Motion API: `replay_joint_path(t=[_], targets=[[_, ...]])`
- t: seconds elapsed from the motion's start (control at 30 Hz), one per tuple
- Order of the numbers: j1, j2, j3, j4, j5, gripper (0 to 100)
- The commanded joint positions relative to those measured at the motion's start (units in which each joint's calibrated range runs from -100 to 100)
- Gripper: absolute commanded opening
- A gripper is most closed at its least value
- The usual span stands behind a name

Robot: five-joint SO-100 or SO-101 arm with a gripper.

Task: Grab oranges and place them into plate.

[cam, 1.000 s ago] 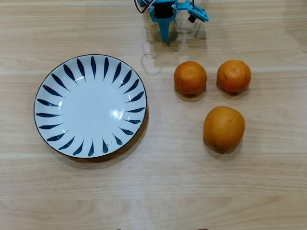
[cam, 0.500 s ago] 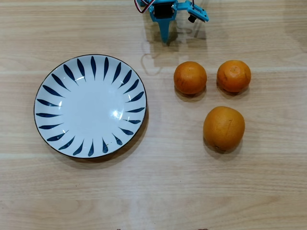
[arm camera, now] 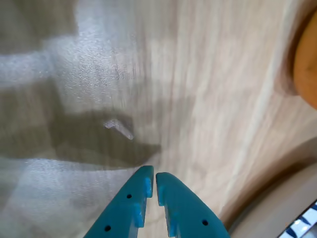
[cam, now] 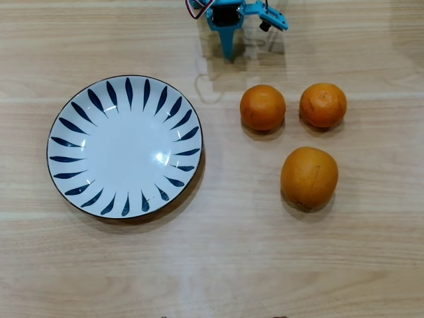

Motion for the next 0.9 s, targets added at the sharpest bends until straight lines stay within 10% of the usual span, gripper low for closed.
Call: replay_joint_path(t=[0.0,0.87], targets=[[1.4,8.9,-5.2,-1.0,0.1,2],[-7.5,73.6,-80.6,10.3,-0.2,2]])
